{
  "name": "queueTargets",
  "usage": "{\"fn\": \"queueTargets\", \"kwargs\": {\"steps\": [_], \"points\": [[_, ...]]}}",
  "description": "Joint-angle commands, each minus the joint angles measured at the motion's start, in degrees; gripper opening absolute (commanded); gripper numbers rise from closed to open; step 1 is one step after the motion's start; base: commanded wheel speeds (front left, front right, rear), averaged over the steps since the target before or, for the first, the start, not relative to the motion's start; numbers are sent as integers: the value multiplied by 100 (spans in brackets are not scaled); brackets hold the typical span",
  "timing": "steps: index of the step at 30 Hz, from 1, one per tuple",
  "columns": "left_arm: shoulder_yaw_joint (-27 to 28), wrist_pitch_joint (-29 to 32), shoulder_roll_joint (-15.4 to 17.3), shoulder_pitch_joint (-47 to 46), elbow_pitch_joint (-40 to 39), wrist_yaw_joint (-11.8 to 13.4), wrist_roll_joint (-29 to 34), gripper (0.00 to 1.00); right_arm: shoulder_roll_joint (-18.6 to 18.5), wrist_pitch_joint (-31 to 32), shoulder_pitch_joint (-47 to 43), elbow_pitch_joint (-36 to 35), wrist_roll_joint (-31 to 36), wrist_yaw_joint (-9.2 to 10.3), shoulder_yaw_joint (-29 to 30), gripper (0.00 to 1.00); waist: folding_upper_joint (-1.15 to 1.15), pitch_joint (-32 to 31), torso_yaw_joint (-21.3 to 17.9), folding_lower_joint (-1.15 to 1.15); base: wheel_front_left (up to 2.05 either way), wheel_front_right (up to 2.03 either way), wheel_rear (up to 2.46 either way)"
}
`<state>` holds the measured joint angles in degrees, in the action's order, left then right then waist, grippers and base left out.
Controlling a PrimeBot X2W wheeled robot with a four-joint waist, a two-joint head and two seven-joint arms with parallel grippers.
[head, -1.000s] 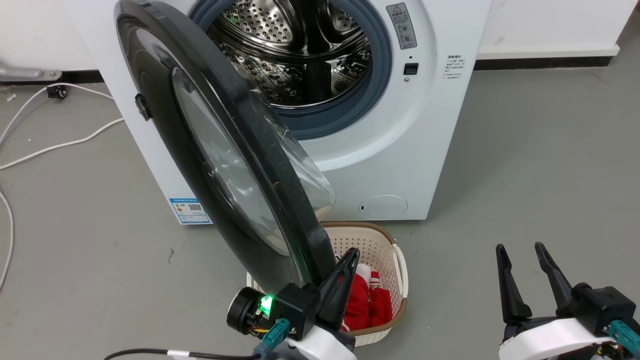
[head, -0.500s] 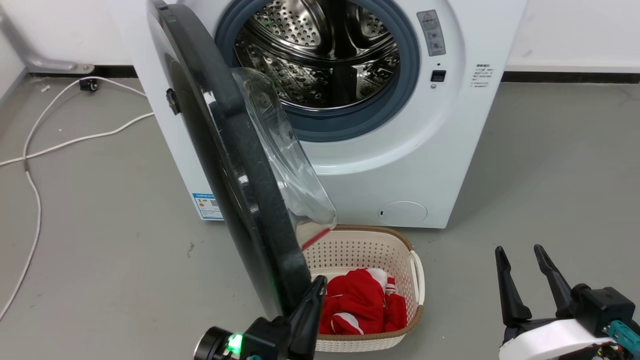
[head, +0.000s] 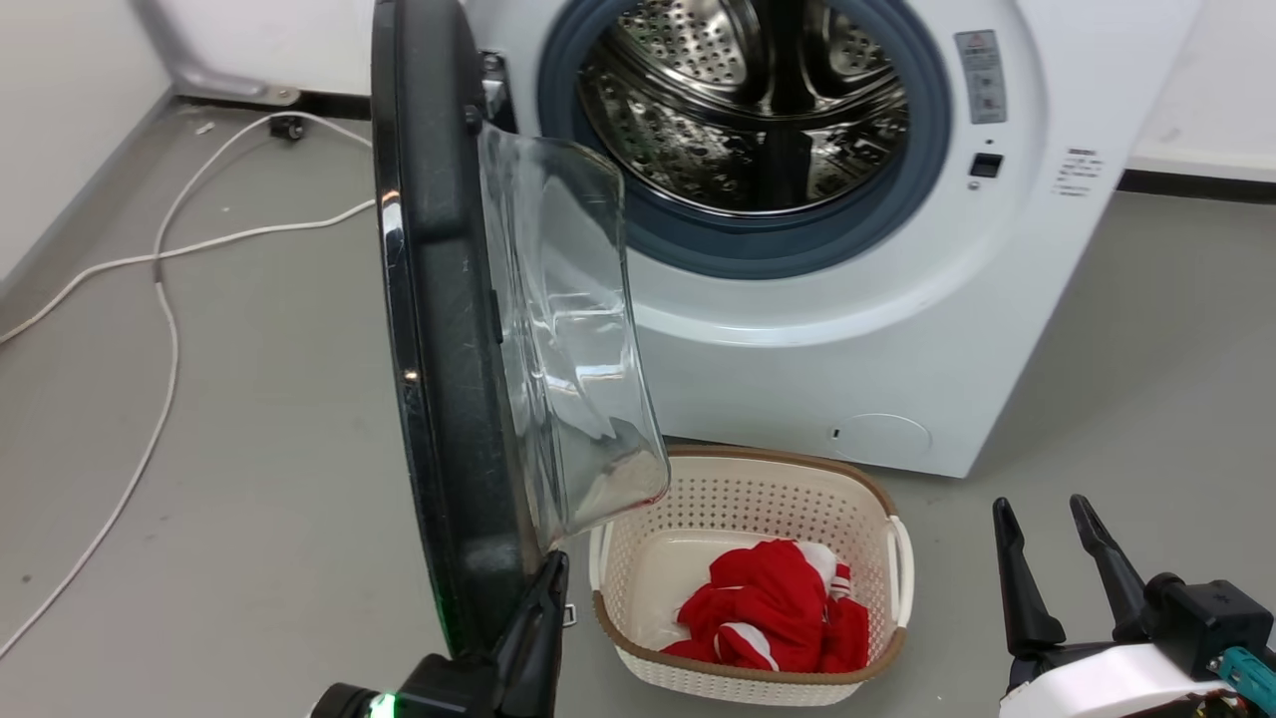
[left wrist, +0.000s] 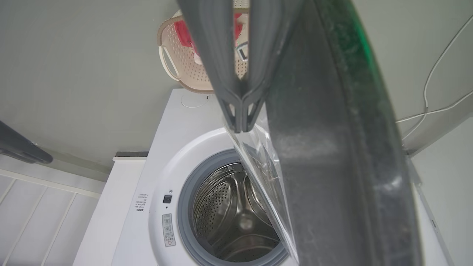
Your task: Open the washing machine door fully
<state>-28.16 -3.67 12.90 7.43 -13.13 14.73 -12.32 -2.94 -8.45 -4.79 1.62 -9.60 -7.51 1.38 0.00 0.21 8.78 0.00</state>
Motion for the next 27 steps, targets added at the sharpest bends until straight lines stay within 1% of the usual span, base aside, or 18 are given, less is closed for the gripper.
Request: {"fn": "queueTargets", "kwargs": {"steps": [1, 9, 18, 21, 24, 27], "points": [[86, -7, 50, 46, -43, 74, 18, 0, 13, 10, -42, -30, -21, 4, -2, 100, 0, 16, 124, 0, 0, 0, 0], [618, -111, 257, 42, -39, 242, -187, 0, 12, 31, -18, -67, 13, 4, -24, 100, 0, 40, 311, 0, 0, 0, 0], [1780, -502, 597, -146, 323, 386, -752, 0, 12, 91, 100, -184, 88, 4, -16, 100, 0, 237, 309, 0, 0, 0, 0], [2189, -649, 730, -272, 540, 352, -986, 0, 12, 111, 139, -218, 101, 4, -30, 100, 0, 310, 280, 0, 0, 0, 0], [2531, -775, 838, -400, 851, 243, -1244, 0, 12, 114, 167, -230, 119, 4, -38, 100, 0, 382, 245, 0, 0, 0, 0], [2744, -869, 943, -576, 1198, 124, -1405, 0, 12, 126, 204, -252, 137, 4, -41, 100, 0, 454, 208, 0, 0, 0, 0]]}}
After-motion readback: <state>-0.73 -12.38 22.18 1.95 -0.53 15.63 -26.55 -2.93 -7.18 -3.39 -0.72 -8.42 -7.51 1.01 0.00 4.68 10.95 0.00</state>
